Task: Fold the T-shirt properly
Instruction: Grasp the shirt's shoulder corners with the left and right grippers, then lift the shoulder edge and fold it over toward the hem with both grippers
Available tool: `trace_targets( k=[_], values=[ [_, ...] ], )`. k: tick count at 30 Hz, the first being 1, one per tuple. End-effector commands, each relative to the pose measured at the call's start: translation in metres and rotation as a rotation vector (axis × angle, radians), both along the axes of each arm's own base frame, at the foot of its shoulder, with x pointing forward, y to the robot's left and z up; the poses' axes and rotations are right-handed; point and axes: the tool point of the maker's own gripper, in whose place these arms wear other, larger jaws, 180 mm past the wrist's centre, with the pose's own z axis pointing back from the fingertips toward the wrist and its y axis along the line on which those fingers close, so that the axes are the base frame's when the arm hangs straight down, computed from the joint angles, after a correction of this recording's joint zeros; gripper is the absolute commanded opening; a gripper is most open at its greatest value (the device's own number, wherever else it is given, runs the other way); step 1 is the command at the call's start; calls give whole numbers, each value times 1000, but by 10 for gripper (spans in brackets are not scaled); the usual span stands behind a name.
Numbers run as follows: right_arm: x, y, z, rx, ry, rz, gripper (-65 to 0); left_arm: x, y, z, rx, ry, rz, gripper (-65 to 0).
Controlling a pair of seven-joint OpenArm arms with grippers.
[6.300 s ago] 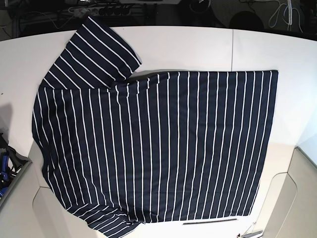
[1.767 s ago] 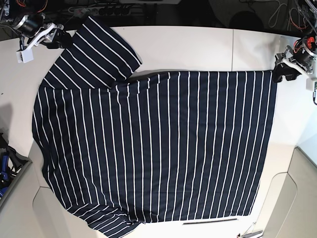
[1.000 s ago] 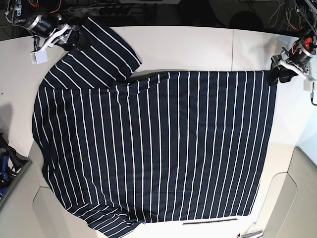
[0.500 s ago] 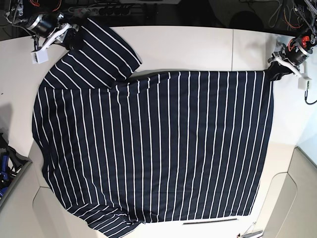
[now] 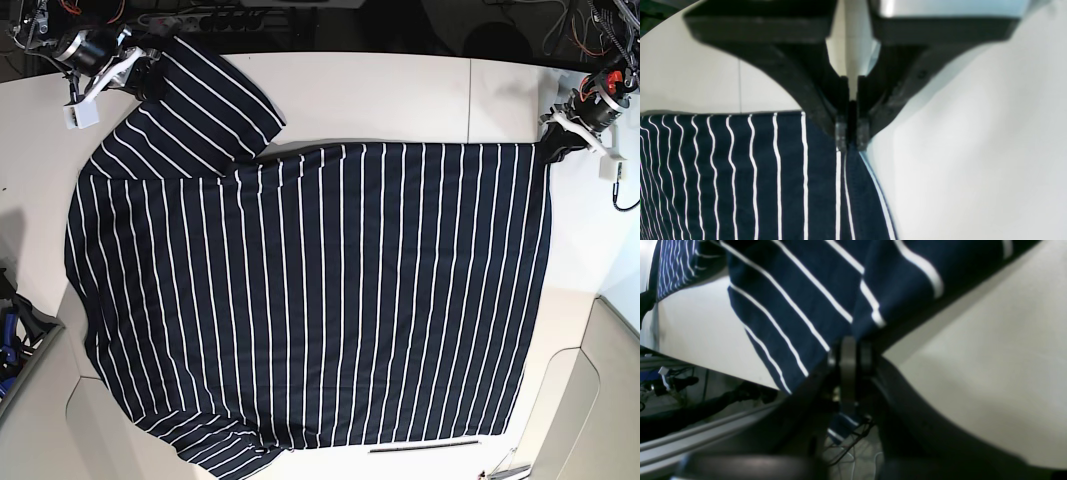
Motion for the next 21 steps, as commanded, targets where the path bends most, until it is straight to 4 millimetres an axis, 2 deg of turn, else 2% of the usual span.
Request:
trace_targets(
  k=[1, 4, 8, 11, 16, 19, 21],
  values=[
    [4, -2, 7, 3, -27, 1, -650, 4, 3, 7, 6, -20, -14, -650],
    [5, 0, 9, 19, -34, -1, -650, 5, 2, 9, -3, -26, -10, -650],
    [6, 1, 14, 14, -38, -6, -650, 6, 11, 14, 5, -41, 15, -650],
    [11, 2, 29, 54, -72, -55, -650, 11, 22, 27, -11, -86, 60, -650],
    [34, -5, 69, 41, -219, -99, -650, 21, 26, 43, 0, -138, 67, -650],
    [59, -6, 93, 3, -323, -81, -650, 35, 26, 52, 0, -179, 66, -650],
    [76, -9, 103, -24, -372, -78, -650, 46, 26, 60, -1, -210, 66, -650]
  ],
)
